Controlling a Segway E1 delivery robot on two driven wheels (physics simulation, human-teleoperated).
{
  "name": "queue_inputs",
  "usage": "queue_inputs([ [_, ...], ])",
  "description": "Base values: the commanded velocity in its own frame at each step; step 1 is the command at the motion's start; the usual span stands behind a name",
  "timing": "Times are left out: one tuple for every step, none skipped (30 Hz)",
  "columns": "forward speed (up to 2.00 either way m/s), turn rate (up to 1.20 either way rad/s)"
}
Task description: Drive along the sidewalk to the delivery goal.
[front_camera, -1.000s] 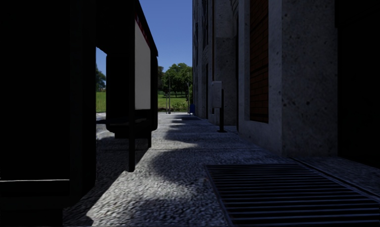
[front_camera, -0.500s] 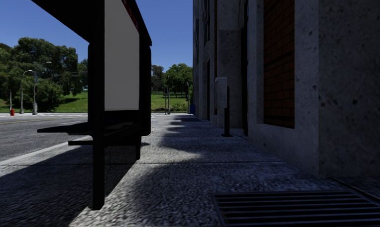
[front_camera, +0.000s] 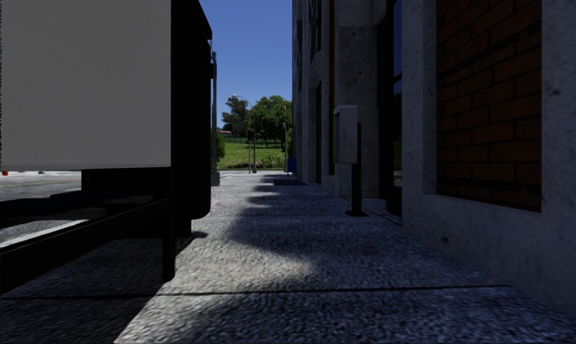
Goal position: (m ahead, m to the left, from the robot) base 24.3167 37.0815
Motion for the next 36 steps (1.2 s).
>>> queue_inputs([
  [2.0, 0.08],
  [2.0, 0.12],
  [2.0, 0.12],
  [2.0, 0.18],
  [2.0, 0.2],
  [2.0, 0.23],
  [2.0, 0.23],
  [2.0, 0.24],
  [2.0, 0.26],
  [2.0, 0.27],
  [2.0, 0.27],
  [2.0, 0.27],
  [2.0, 0.28],
  [2.0, 0.28],
  [2.0, 0.28],
  [2.0, 0.28],
  [2.0, 0.28],
  [2.0, 0.28],
  [2.0, 0.24],
  [2.0, 0.19],
  [2.0, 0.08],
  [2.0, 0.08],
  [2.0, 0.03],
  [2.0, 0.01],
  [2.0, 0.0],
  [2.0, 0.0],
  [2.0, 0.0],
  [2.0, 0.0],
  [2.0, 0.0],
  [2.0, 0.0],
  [2.0, 0.0],
  [2.0, 0.0],
  [2.0, 0.0],
  [2.0, 0.0],
  [2.0, 0.0],
  [2.0, 0.0],
])
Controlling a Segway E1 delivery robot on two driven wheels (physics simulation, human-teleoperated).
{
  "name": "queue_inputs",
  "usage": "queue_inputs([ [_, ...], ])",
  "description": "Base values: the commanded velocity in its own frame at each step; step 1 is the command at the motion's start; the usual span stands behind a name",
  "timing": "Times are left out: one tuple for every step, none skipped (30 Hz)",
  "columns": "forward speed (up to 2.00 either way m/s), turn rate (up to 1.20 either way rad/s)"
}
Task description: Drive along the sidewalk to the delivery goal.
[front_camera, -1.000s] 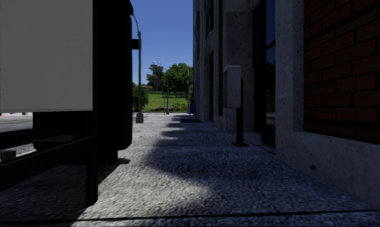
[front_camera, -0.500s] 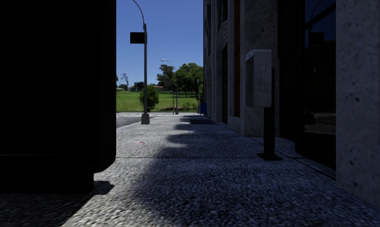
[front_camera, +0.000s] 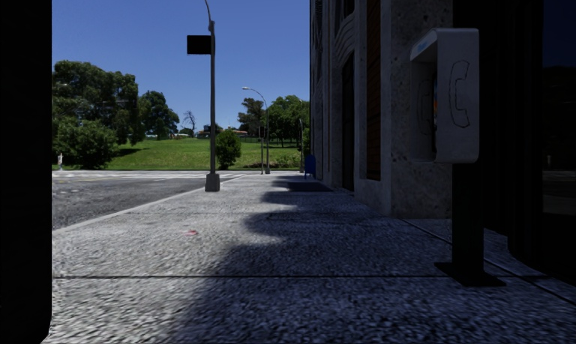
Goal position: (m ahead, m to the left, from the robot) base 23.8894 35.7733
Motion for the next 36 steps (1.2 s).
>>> queue_inputs([
  [2.0, 0.0],
  [2.0, 0.0],
  [2.0, 0.0],
  [2.0, 0.0],
  [2.0, 0.0],
  [2.0, 0.0],
  [2.0, 0.0],
  [2.0, 0.0],
  [2.0, 0.0],
  [2.0, 0.0],
  [2.0, 0.0],
  [2.0, 0.0],
  [2.0, 0.0],
  [2.0, 0.0],
  [2.0, 0.0],
  [2.0, 0.0],
  [2.0, 0.0],
  [2.0, 0.0],
  [2.0, 0.0],
  [2.0, 0.0],
  [2.0, 0.0],
  [2.0, 0.0],
  [2.0, 0.0],
  [2.0, 0.0],
  [2.0, 0.0],
  [2.0, 0.0],
  [2.0, 0.0],
  [2.0, 0.0],
  [2.0, 0.0],
  [2.0, 0.0],
  [2.0, 0.0],
  [2.0, 0.0],
  [2.0, 0.0],
  [2.0, 0.0],
  [2.0, 0.0],
  [2.0, 0.0],
])
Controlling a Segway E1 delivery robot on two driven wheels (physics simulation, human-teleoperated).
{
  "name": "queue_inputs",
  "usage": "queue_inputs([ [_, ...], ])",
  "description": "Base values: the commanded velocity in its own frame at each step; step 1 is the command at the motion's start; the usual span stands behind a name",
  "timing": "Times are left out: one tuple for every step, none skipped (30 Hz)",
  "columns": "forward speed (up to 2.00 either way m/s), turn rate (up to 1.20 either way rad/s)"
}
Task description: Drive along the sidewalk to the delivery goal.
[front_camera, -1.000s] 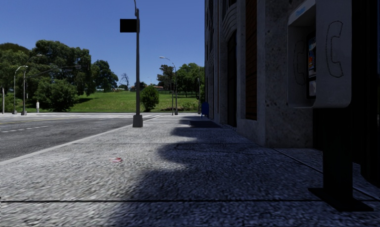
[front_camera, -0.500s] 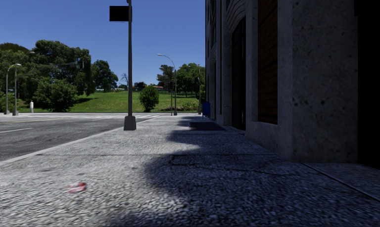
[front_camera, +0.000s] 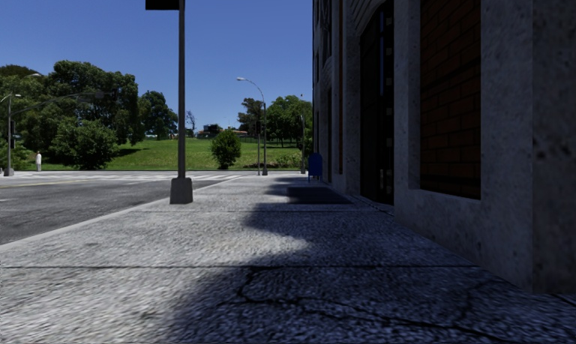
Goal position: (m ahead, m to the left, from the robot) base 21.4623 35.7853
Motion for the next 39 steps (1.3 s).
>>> queue_inputs([
  [2.0, 0.0],
  [2.0, 0.0],
  [2.0, 0.0],
  [2.0, 0.0],
  [2.0, 0.0],
  [2.0, 0.0],
  [2.0, 0.0],
  [2.0, 0.0],
  [2.0, 0.0],
  [2.0, 0.0],
  [2.0, 0.0],
  [2.0, 0.0],
  [2.0, 0.0],
  [2.0, 0.0],
  [2.0, 0.0],
  [2.0, 0.0],
  [2.0, 0.0],
  [2.0, 0.0],
  [2.0, 0.0],
  [2.0, 0.0],
  [2.0, 0.0],
  [2.0, 0.0],
  [2.0, 0.0],
  [2.0, 0.0],
  [2.0, 0.0],
  [2.0, 0.0],
  [2.0, 0.0],
  [2.0, 0.0],
  [2.0, 0.0],
  [2.0, 0.0],
  [2.0, 0.0],
  [2.0, 0.0],
  [2.0, 0.0],
  [2.0, 0.0],
  [2.0, 0.0],
  [2.0, 0.0],
  [2.0, 0.0],
  [2.0, 0.0],
  [2.0, 0.0],
])
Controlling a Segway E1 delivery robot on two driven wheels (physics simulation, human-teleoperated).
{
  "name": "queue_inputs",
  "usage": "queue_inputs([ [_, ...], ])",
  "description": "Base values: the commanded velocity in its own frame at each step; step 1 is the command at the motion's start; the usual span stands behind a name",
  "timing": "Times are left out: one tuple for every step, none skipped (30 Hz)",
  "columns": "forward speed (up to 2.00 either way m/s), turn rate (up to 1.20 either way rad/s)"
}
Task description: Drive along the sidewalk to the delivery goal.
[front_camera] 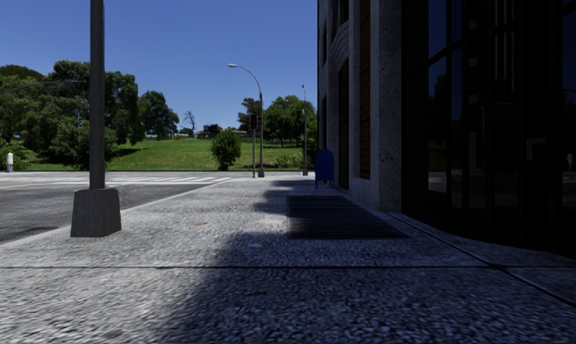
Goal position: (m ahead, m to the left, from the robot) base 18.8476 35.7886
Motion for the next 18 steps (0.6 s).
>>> queue_inputs([
  [2.0, 0.0],
  [2.0, 0.0],
  [2.0, 0.0],
  [2.0, 0.0],
  [2.0, 0.0],
  [2.0, 0.0],
  [2.0, 0.0],
  [2.0, 0.0],
  [2.0, 0.0],
  [2.0, 0.0],
  [2.0, 0.0],
  [2.0, 0.0],
  [2.0, 0.0],
  [2.0, 0.0],
  [2.0, 0.0],
  [2.0, 0.0],
  [2.0, 0.0],
  [2.0, 0.0],
])
